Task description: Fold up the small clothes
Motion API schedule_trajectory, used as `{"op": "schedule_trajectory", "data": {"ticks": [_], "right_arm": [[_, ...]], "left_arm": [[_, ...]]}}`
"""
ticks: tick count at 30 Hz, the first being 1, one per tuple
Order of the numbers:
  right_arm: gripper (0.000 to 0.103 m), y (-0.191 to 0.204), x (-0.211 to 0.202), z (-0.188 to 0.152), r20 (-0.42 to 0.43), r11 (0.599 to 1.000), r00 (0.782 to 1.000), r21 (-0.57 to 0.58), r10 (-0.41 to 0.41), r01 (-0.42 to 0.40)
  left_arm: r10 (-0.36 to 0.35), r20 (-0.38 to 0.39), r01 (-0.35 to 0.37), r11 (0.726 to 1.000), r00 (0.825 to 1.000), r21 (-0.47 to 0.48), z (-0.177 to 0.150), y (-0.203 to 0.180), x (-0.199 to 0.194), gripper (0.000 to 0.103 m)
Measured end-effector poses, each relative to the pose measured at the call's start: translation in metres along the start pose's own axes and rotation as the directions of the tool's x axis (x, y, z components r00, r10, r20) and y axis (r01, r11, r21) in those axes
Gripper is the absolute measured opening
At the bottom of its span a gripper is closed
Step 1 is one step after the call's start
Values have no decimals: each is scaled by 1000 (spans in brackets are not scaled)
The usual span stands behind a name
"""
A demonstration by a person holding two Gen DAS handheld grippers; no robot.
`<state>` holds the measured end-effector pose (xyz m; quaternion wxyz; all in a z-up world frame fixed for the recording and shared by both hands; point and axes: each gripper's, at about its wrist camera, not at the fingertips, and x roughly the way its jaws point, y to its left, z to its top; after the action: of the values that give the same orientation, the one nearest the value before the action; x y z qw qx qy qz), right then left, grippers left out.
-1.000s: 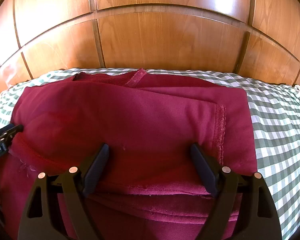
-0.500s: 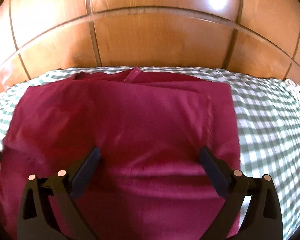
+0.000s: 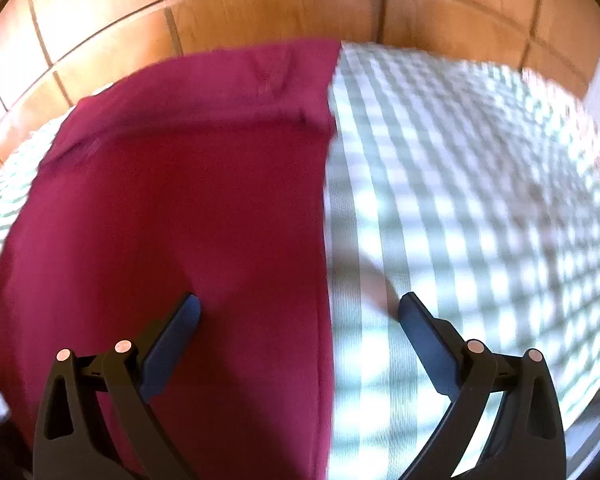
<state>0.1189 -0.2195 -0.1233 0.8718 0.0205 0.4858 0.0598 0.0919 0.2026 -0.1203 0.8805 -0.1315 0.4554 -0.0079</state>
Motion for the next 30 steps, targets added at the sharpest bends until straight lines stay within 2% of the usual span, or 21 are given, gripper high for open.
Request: {"op": "schedule_trajectory", "data": {"ticks": [5,7,9,13,16,17,18,19,21,24,26,28,30], "right_arm": [[99,-1,-20,-40,-9,1000,1000,19,12,-12],[99,1,-22,-43,-22,1000,1000,12,10,-9],[97,5,-26,-49,-39,1000,999,-3,15,-15],[89,8,-31,-61,-62,999,998,-36,12,-14],[69,12,-37,-66,-65,998,998,-70,-7,2],[58,15,-39,-67,-66,995,998,-96,-14,7],[43,18,-41,-68,-68,993,998,-120,-14,6],[34,21,-42,-69,-76,991,997,-136,-2,-8],[11,24,-47,-66,-92,990,995,-129,43,-54],[10,20,-57,-52,-61,989,989,-55,133,-137],[10,15,-61,-37,-21,984,984,-9,176,-176],[10,8,-61,-17,22,976,976,37,215,-215],[10,3,-55,8,64,968,970,74,233,-238]], "left_arm": [[-9,-20,9,1000,1000,23,-21,0,-14,60],[-8,-27,9,999,1000,39,-27,-3,-16,54],[-22,-36,24,997,999,68,-35,-6,-21,42],[-39,-52,44,994,998,98,-46,-7,-28,34],[-58,-64,67,986,996,153,-47,-14,-31,21],[-63,-66,73,983,996,170,-48,-16,-32,14],[-67,-64,78,980,996,182,-46,-18,-33,12],[-80,-60,90,978,995,187,-46,-20,-35,12],[-116,-47,123,977,992,174,-40,-21,-41,11],[-230,-9,230,969,973,91,-22,-13,-55,10],[-310,33,309,950,950,34,-5,-8,-62,10],[-352,62,353,936,934,2,11,-6,-59,8],[-364,84,367,930,927,-19,27,-7,-54,8]]}}
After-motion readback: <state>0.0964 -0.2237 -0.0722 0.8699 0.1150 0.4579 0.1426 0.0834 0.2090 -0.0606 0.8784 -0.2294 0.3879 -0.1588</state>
